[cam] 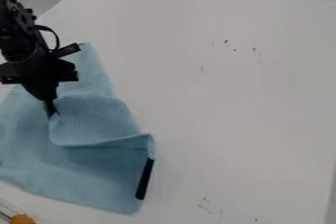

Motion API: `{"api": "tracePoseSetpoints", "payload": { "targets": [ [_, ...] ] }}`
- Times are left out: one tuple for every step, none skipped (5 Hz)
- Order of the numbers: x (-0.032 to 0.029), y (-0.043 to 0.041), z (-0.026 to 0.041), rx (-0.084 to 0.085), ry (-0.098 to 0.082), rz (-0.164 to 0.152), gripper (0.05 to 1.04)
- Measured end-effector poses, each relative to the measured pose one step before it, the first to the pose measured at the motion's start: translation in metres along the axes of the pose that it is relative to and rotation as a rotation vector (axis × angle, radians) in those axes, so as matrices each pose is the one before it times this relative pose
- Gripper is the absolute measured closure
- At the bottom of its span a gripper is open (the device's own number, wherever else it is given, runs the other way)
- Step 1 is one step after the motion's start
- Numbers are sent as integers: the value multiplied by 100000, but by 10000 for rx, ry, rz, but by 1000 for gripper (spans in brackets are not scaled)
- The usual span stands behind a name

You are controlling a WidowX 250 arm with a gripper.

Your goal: Fold the cloth from top right to bottom left

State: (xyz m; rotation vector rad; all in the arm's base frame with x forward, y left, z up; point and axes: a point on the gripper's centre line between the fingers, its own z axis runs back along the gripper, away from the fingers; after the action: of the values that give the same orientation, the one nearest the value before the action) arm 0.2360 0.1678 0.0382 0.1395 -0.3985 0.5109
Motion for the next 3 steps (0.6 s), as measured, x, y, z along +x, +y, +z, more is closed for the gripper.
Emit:
{"api": "tracePoseSetpoints", "payload": {
  "targets": [
    [-569, 1880, 674, 256, 187, -299, 604],
    [-607, 1402, 782, 266, 410, -372, 296],
    [463, 305, 398, 38, 155, -563, 84]
  ]
}}
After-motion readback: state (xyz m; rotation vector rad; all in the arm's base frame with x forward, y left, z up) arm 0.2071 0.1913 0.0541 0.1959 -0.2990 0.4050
